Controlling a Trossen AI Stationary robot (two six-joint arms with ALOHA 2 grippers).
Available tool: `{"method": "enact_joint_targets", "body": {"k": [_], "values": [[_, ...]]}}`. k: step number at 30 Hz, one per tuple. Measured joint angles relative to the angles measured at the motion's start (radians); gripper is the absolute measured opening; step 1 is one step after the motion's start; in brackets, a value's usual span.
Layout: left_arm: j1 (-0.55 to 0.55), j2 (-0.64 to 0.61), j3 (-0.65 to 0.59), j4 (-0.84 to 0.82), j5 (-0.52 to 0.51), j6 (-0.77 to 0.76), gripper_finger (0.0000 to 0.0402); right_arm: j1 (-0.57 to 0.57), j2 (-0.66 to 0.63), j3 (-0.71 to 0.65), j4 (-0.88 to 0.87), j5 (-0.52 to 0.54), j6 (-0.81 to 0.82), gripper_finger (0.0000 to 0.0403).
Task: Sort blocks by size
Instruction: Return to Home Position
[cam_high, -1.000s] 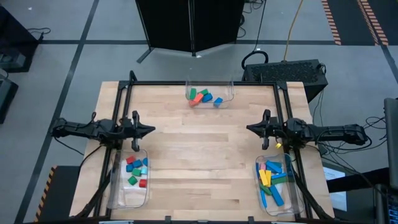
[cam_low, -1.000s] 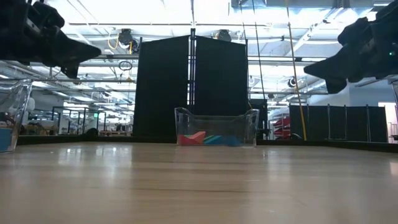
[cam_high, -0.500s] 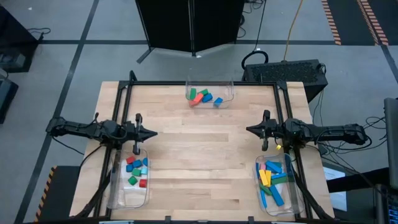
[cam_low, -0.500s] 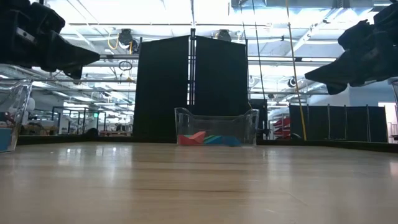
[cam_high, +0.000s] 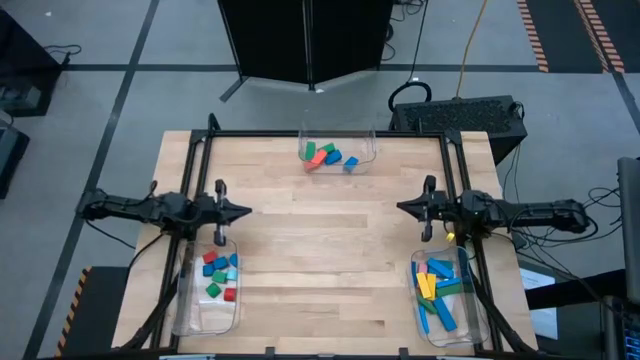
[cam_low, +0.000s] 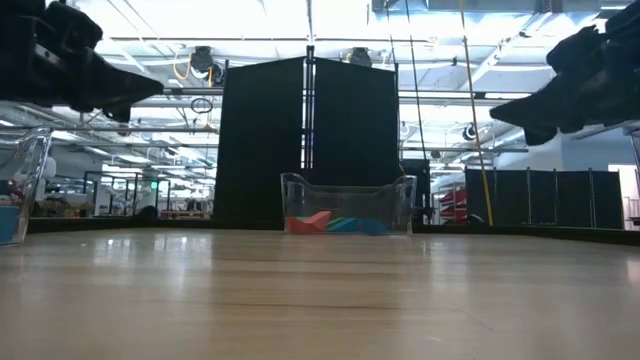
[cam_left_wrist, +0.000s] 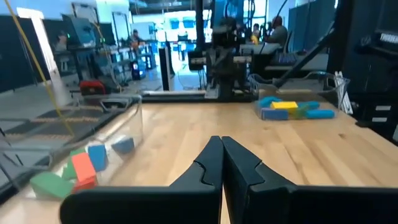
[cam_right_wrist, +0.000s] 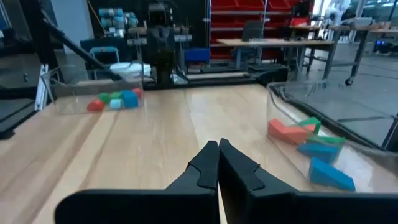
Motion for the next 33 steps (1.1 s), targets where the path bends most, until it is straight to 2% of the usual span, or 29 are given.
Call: {"method": "enact_joint_targets", "body": {"k": [7, 33], "values": [[0.0, -0.053, 0.0, 0.002, -0.008, 0.041, 0.0, -0.001, -0.144, 0.0, -0.034, -0.011, -0.017, 0.0], [0.0, -0.053, -0.001, 0.002, -0.008, 0.017, 0.0, -0.007, -0.14, 0.005, -0.051, -0.026, 0.007, 0.0006]]}}
